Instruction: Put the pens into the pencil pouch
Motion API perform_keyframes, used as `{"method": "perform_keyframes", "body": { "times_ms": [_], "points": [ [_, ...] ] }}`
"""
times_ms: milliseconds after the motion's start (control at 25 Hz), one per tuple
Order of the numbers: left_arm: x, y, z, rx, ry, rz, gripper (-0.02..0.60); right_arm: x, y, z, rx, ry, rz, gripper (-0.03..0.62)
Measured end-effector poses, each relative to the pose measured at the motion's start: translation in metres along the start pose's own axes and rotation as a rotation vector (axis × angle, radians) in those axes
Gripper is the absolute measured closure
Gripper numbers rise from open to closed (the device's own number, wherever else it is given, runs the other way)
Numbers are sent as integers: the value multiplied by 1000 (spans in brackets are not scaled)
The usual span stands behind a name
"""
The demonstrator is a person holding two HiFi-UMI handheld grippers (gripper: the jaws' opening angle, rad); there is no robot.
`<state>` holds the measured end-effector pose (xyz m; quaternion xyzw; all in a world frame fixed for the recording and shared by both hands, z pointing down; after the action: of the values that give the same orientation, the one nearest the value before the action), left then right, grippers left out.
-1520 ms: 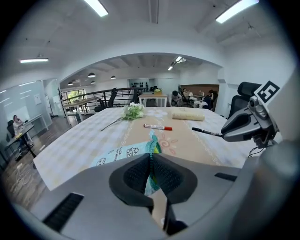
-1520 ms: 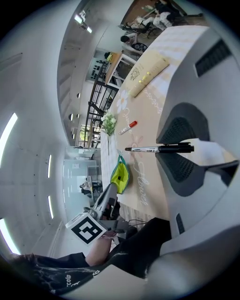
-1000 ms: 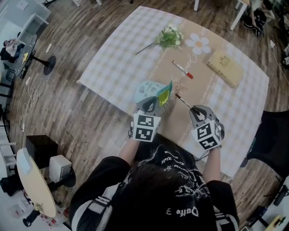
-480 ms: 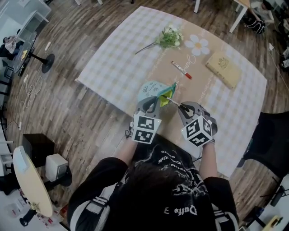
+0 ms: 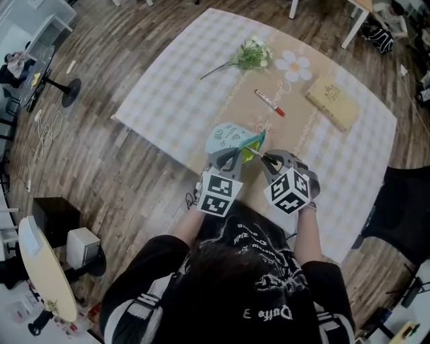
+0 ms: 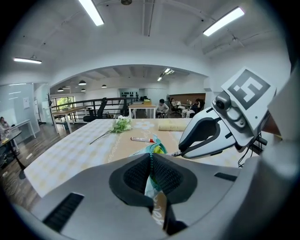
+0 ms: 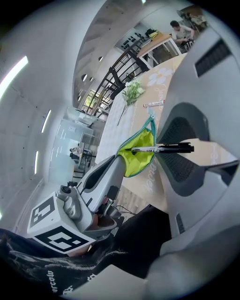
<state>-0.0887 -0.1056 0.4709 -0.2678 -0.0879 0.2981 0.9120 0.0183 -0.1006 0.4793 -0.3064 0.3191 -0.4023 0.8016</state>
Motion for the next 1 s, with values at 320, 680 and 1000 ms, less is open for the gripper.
{"method": "perform_keyframes", "body": {
  "times_ms": [320,680,1000],
  "points": [
    [12,0,2,-5,-9,73,549,-5,-7,3,-13,-1,-21,526],
    [22,-5,5,-19,-37,157,549,-7,-13,4,-23,0,-34,526],
    [30,-10,6,-5,-19,231,549,-13,-24,-3,-22,20,-70,526]
  ]
}}
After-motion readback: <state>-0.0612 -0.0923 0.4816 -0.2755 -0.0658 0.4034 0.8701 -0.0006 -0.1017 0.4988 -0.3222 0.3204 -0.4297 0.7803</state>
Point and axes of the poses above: the fingertips, and each gripper's own axes: y backward along the fingers, x to its right, z out of its underside, the point moved 5 cm from there along y, backward along the fingers
